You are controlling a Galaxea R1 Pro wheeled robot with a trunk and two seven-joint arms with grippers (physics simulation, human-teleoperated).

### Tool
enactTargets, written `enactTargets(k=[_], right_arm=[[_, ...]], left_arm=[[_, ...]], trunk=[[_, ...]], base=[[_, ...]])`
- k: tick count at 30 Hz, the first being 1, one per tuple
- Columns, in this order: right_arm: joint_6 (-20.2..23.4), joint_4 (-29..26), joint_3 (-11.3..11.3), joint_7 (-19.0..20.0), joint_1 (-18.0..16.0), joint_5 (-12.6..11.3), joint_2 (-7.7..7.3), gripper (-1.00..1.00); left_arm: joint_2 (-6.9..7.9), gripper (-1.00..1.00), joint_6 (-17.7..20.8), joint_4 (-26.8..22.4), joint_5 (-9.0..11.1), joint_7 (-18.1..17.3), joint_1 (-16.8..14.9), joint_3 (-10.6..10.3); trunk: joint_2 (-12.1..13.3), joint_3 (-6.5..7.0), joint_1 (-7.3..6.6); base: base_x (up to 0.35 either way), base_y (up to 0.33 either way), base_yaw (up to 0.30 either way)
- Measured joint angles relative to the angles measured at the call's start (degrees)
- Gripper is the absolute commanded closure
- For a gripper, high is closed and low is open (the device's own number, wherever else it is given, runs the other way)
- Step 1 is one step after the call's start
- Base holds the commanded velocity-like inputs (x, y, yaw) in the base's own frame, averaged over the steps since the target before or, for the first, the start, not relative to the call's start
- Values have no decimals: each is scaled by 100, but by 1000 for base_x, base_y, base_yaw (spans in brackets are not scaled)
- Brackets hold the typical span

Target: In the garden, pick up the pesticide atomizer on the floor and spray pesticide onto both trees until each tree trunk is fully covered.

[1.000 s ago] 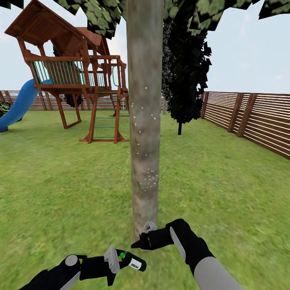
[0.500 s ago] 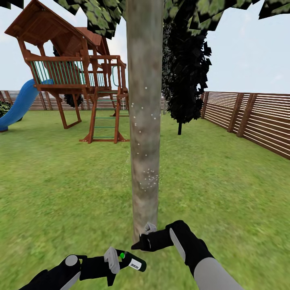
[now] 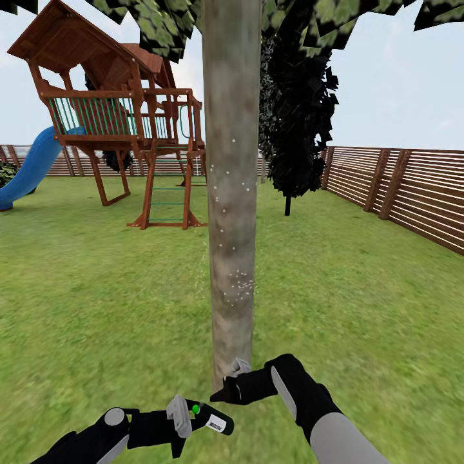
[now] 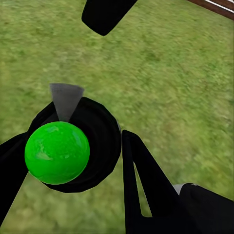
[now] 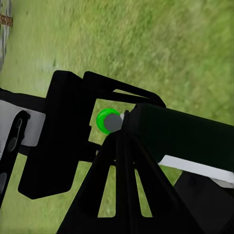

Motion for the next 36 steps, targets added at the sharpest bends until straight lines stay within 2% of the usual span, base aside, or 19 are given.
enactTargets(k=[22, 27, 36], right_arm=[[-9, 82, 8, 87, 0, -17, 0, 100], [-28, 134, 7, 105, 0, -253, 0, 100], [-267, 216, 38, 80, 0, -277, 0, 100]], left_arm=[[-27, 100, 1, 1, -11, 0, -1, -3], [-27, 100, 5, -4, -13, 1, 0, -8], [-27, 100, 6, -12, -10, 1, 0, -9]], trunk=[[0, 0, 0], [0, 0, 0], [0, 0, 0]], base=[[0, 0, 0], [0, 0, 0], [0, 0, 0]])
